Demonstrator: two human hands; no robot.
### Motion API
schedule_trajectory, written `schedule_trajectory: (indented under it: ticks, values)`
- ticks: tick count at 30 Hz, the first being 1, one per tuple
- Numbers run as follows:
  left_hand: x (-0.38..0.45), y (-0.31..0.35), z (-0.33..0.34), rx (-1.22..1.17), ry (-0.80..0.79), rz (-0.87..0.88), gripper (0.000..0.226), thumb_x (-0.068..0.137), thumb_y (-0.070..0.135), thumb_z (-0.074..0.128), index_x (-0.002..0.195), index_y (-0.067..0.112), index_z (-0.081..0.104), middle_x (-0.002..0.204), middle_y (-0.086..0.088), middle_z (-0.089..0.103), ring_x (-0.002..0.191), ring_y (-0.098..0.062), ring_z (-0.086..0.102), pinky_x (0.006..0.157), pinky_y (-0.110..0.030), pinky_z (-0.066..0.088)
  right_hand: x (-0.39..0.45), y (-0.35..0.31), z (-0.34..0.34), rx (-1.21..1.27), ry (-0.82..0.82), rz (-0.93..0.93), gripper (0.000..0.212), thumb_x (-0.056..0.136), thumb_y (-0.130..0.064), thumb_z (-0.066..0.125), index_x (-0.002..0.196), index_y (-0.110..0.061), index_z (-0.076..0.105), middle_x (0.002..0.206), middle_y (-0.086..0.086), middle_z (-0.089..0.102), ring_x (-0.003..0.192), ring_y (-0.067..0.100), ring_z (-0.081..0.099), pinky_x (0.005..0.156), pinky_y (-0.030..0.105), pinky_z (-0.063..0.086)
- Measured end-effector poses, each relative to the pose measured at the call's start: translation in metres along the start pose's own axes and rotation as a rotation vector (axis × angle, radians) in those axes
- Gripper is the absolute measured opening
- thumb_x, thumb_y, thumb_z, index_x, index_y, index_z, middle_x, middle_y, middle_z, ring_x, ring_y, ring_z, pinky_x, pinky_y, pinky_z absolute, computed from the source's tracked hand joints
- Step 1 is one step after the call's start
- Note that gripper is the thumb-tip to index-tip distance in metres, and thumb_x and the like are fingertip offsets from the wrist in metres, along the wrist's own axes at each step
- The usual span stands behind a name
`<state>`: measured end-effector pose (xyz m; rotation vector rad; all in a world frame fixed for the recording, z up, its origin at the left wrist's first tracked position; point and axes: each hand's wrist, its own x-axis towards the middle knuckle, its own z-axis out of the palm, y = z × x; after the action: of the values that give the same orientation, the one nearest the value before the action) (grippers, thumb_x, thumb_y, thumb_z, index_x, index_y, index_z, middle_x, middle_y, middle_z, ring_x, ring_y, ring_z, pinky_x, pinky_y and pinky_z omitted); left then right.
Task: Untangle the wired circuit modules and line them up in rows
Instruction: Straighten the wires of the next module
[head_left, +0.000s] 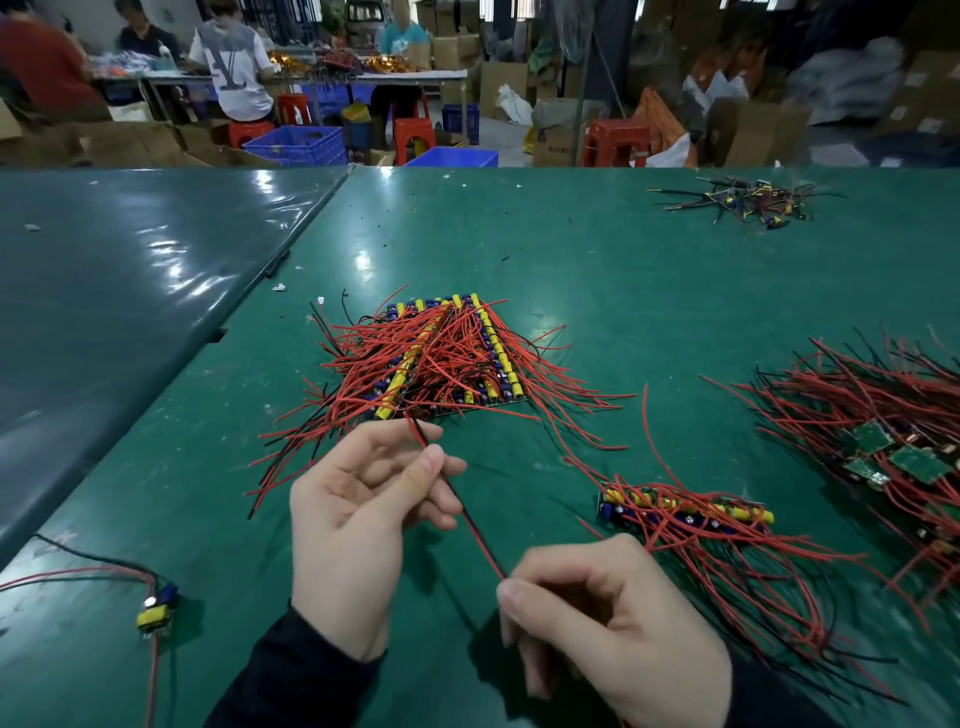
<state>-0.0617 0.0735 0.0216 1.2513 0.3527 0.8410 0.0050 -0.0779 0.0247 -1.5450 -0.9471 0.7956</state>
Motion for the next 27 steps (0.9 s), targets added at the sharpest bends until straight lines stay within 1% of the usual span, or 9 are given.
schedule_trajectory:
  ticks: [3,6,10,12,15,17,21,24,27]
  values:
    - [0.000,0.002,-0.001,-0.115,-0.006,-0.117,0.012,0.071,0.006,0.060,0.081,0.001,0.061,0.063,-0.014,0.066,0.042,-0.010,0.052,0.040,-0.014,0.042,-0.001,0.001,0.000,-0.103,0.001,-0.030,0.028,0.089,-0.023,0.058,0.064,-0.012,0.063,0.049,0.004,0.062,0.044,0.008,0.056,0.049,0.018,0.042]
    - [-0.001,0.004,-0.001,-0.166,-0.021,-0.161,0.010,0.072,0.011,0.059,0.077,0.002,0.061,0.059,-0.013,0.064,0.040,-0.010,0.051,0.038,-0.014,0.040,0.002,0.010,0.000,-0.155,0.081,0.073,0.031,0.089,-0.021,0.058,0.059,-0.010,0.062,0.045,0.005,0.059,0.039,0.012,0.054,0.046,0.021,0.042]
    - [-0.005,0.007,0.004,-0.139,-0.053,-0.208,0.016,0.074,0.017,0.058,0.062,0.011,0.066,0.056,-0.014,0.061,0.035,-0.010,0.048,0.034,-0.014,0.037,0.002,0.015,0.001,-0.224,0.070,0.176,0.033,0.088,-0.021,0.056,0.058,-0.011,0.062,0.044,0.004,0.059,0.038,0.016,0.053,0.043,0.022,0.041]
    - [-0.001,0.007,0.003,-0.148,0.016,-0.283,0.016,0.077,0.017,0.058,0.062,0.010,0.063,0.052,-0.010,0.059,0.033,-0.007,0.045,0.031,-0.011,0.032,0.000,0.011,0.003,-0.265,0.039,0.113,0.031,0.087,-0.027,0.057,0.059,-0.014,0.061,0.043,0.002,0.058,0.039,0.013,0.051,0.044,0.025,0.042]
    - [0.005,0.004,-0.001,-0.204,0.145,-0.524,0.020,0.086,0.013,0.055,0.066,0.009,0.054,0.046,-0.002,0.054,0.028,-0.002,0.036,0.027,-0.008,0.024,-0.002,-0.001,0.005,-0.367,-0.064,-0.061,0.029,0.089,-0.029,0.057,0.065,-0.015,0.061,0.050,0.009,0.060,0.040,0.011,0.049,0.046,0.026,0.041]
    - [0.008,0.003,-0.001,-0.250,0.188,-0.639,0.022,0.089,0.014,0.052,0.067,0.010,0.052,0.045,-0.001,0.052,0.026,-0.001,0.031,0.025,-0.008,0.022,-0.003,-0.006,0.002,-0.403,-0.100,-0.105,0.027,0.092,-0.027,0.057,0.068,-0.014,0.061,0.053,0.009,0.060,0.041,0.011,0.048,0.047,0.025,0.040]
    - [0.010,0.004,-0.001,-0.292,0.179,-0.700,0.024,0.090,0.018,0.054,0.067,0.010,0.052,0.046,0.000,0.050,0.025,0.000,0.031,0.025,-0.008,0.023,-0.007,-0.008,-0.005,-0.287,-0.110,-0.065,0.026,0.093,-0.025,0.058,0.069,-0.014,0.061,0.046,-0.002,0.052,0.039,0.001,0.043,0.046,0.016,0.035]
    - [0.007,0.002,0.000,-0.309,0.151,-0.735,0.024,0.090,0.017,0.052,0.067,0.010,0.050,0.043,0.000,0.048,0.023,0.000,0.029,0.023,-0.009,0.021,-0.013,-0.008,-0.006,-0.265,-0.124,-0.024,0.026,0.093,-0.024,0.058,0.070,-0.014,0.063,0.047,-0.006,0.048,0.042,0.001,0.038,0.047,0.016,0.031]
    - [0.008,0.001,0.000,-0.340,0.181,-0.706,0.023,0.091,0.017,0.053,0.070,0.010,0.051,0.046,0.000,0.051,0.026,0.000,0.034,0.025,-0.008,0.025,-0.023,-0.004,-0.007,-0.120,-0.052,0.077,0.011,0.087,-0.028,0.066,0.092,-0.019,0.066,0.054,-0.005,0.051,0.047,0.005,0.041,0.049,0.018,0.030]
